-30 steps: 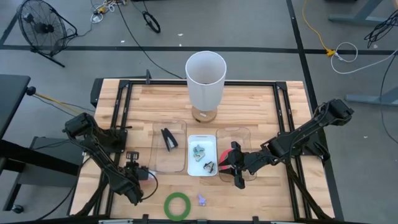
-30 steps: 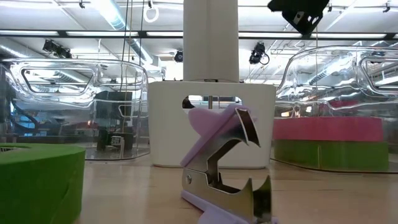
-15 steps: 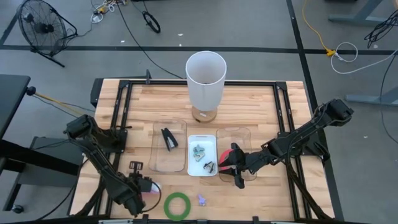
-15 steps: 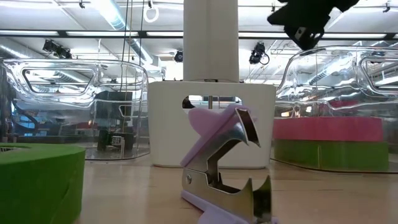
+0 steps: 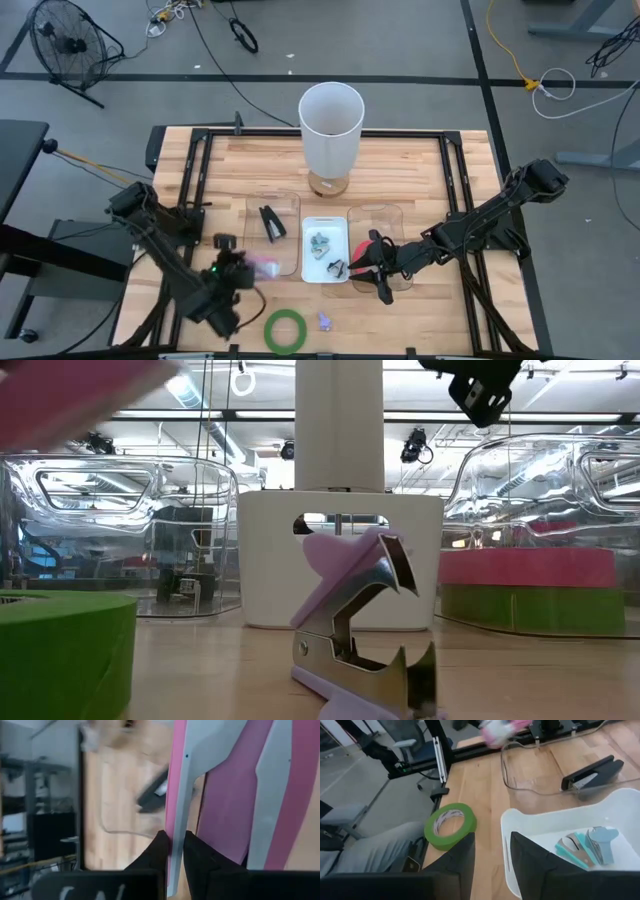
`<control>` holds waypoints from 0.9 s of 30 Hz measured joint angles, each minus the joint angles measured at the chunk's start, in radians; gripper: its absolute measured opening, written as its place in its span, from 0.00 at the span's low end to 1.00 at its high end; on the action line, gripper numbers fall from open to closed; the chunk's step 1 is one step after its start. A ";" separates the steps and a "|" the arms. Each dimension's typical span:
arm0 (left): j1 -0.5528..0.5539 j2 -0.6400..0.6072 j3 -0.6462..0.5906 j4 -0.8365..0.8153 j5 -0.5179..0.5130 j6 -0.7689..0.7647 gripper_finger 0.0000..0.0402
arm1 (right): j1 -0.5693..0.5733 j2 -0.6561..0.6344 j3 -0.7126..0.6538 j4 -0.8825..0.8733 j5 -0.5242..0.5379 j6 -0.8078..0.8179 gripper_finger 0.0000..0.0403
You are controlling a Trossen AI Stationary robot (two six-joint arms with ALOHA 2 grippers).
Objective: Pick and place Stapler, Stapler remover, tape
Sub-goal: Put the pink stapler into the left transparent bin
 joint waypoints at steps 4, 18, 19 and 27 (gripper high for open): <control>0.106 -0.023 -0.006 0.003 -0.045 0.037 0.09 | 0.000 0.000 0.000 0.013 0.000 0.000 0.30; 0.383 -0.066 -0.007 0.216 0.051 0.201 0.09 | 0.000 0.000 0.002 0.011 -0.002 -0.003 0.30; 0.398 -0.061 -0.009 0.237 0.063 0.212 0.09 | 0.000 0.000 0.002 0.010 -0.002 -0.003 0.30; 0.486 -0.053 -0.163 0.319 0.183 0.191 0.09 | 0.003 0.000 0.002 0.010 -0.029 -0.003 0.30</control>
